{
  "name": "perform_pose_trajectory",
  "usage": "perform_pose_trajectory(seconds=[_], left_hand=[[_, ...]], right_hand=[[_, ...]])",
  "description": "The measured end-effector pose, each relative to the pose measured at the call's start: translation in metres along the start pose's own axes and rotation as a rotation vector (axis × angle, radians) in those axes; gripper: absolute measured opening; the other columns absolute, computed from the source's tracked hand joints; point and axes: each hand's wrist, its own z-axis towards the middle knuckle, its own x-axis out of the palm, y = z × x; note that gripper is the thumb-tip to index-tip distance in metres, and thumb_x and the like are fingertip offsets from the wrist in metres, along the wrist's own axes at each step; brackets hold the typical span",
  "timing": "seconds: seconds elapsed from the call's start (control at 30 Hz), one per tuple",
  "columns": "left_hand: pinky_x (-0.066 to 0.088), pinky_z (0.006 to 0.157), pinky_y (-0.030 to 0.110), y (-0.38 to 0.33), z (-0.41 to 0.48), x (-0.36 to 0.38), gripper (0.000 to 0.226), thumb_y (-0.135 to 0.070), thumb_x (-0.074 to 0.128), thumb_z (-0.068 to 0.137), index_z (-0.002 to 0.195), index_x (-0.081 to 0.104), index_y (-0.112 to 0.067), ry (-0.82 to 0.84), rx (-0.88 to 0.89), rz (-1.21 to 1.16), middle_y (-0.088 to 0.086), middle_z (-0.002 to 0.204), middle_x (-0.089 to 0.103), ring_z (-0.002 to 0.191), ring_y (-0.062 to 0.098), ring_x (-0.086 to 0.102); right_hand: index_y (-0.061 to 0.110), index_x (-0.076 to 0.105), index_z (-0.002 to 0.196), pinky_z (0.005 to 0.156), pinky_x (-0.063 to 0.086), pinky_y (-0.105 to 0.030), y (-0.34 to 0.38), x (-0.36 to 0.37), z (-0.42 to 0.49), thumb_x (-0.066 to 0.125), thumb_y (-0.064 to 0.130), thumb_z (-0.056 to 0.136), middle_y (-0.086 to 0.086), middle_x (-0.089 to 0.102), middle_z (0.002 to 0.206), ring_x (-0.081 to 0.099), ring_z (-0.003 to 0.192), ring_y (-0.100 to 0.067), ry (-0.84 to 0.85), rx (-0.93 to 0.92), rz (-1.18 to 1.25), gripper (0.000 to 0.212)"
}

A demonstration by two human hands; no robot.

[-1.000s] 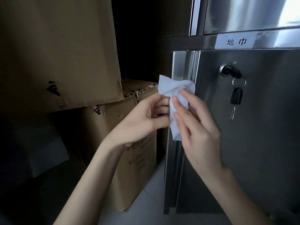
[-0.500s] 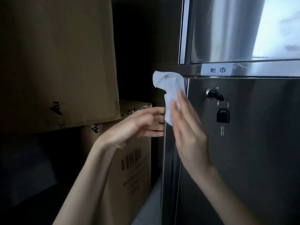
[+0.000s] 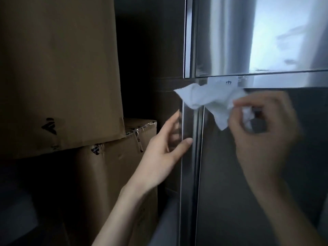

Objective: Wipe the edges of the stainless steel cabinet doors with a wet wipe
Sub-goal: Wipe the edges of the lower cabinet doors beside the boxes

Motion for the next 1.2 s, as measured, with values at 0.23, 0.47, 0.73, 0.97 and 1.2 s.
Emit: perform_pose_trajectory(seconds=[0.23,0.47,0.73,0.97,1.2], left_hand=[[0.045,0.106,0.034,-0.002,0.000,-0.009,0.061,0.010,0.057,0.088,0.138,0.043,-0.024,-0.085,0.038,-0.051,0.001,0.130,0.061,0.113,0.011,0.063],[0.047,0.099,0.021,-0.005,-0.007,-0.017,0.058,0.014,0.059,0.087,0.129,0.053,-0.025,-0.110,0.051,0.023,-0.008,0.121,0.066,0.112,0.005,0.063],[0.049,0.080,0.021,-0.012,-0.011,-0.018,0.029,0.003,0.054,0.088,0.106,0.069,-0.014,-0.079,0.121,0.149,-0.013,0.093,0.072,0.091,0.002,0.064],[0.050,0.077,0.026,-0.006,-0.014,-0.017,0.029,0.012,0.055,0.088,0.098,0.072,-0.009,-0.089,0.097,0.076,0.003,0.087,0.073,0.084,0.011,0.065],[0.049,0.102,0.033,-0.009,-0.013,-0.012,0.042,0.010,0.054,0.091,0.123,0.061,-0.017,-0.116,0.023,-0.069,0.002,0.114,0.072,0.110,0.011,0.065]], right_hand=[[0.002,0.066,0.085,0.074,0.039,-0.015,0.006,-0.019,-0.019,0.055,-0.009,0.069,-0.010,0.062,0.087,0.054,0.081,-0.014,0.179,0.063,-0.069,0.022],[0.013,0.068,0.096,0.073,0.052,-0.032,0.019,-0.016,0.005,0.064,-0.001,0.072,0.002,0.066,0.090,0.062,0.081,-0.017,0.257,0.168,-0.041,0.028],[0.000,0.071,0.093,0.083,0.040,-0.014,0.044,0.056,-0.020,0.053,0.003,0.085,-0.009,0.059,0.102,0.054,0.096,-0.019,0.126,0.122,0.103,0.020],[0.005,0.073,0.102,0.078,0.053,-0.031,0.028,0.046,-0.055,0.068,0.005,0.084,-0.014,0.062,0.105,0.061,0.095,-0.026,0.155,-0.004,0.021,0.019],[0.001,0.071,0.079,0.085,0.038,-0.020,0.005,0.046,-0.004,0.063,-0.008,0.081,-0.009,0.069,0.095,0.048,0.094,-0.023,-0.061,-0.107,-0.129,0.013]])
